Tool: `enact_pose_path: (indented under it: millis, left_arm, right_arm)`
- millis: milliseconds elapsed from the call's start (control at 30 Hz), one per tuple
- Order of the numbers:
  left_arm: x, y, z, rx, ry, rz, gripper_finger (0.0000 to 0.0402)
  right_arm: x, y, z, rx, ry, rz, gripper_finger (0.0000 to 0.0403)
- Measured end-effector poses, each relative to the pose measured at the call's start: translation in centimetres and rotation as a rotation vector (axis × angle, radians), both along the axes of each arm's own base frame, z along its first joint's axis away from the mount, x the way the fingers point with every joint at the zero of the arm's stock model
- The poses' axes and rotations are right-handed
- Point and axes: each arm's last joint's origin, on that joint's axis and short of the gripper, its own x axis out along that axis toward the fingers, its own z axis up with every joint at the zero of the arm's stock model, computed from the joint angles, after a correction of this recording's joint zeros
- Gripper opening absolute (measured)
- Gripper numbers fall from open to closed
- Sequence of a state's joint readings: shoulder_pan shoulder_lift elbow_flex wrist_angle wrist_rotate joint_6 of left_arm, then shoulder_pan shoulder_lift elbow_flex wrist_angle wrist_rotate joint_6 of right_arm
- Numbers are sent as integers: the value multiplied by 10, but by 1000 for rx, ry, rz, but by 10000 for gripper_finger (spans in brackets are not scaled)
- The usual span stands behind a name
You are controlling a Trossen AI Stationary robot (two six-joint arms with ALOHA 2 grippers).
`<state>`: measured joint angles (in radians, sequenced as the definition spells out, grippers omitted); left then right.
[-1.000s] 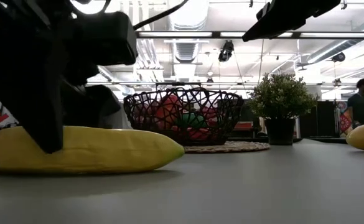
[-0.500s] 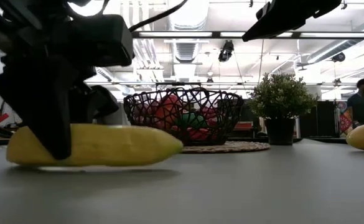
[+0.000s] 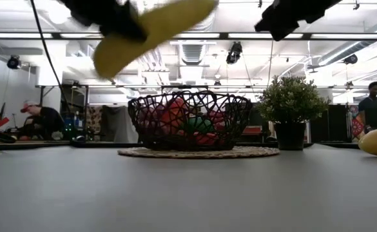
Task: Build produce basket
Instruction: Put the yellow banana into the basket
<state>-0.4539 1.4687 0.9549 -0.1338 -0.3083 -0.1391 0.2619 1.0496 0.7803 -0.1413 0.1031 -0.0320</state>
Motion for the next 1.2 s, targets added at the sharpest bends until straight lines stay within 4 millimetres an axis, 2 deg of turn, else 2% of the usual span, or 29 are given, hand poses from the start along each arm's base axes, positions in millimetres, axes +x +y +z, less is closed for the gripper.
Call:
enact_pose_path:
  millis: [167, 367, 500, 633, 733, 833, 933, 1133, 1200]
  left_arm:
    - [1, 7, 23, 60, -218, -22, 107]
    - [9, 15, 25, 100, -351, -20, 105]
    - [13, 22, 15, 90, -377, 11, 105]
    - [17, 24, 10, 86, -398, 31, 105]
    - [20, 26, 8, 87, -402, 42, 105]
    - [21, 28, 7, 98, -402, 67, 105]
    - [22, 30, 6, 114, -399, 86, 105]
    - [23, 32, 5, 118, -397, 90, 105]
    - [23, 32, 5, 119, -397, 90, 105]
  right_arm:
    - [10, 4, -5, 13, -34, 8, 145]
    - [35, 10, -12, -27, -159, 45, 237]
    - [47, 14, -14, -57, -249, 96, 273]
    - [54, 16, -9, -56, -365, 107, 284]
    - [55, 16, -4, -70, -423, 111, 276]
    - [55, 16, -1, -82, -453, 114, 248]
    - [55, 16, 0, -82, -466, 111, 204]
    - [56, 16, -1, -82, -467, 107, 83]
    - [56, 16, -1, -82, -466, 108, 77]
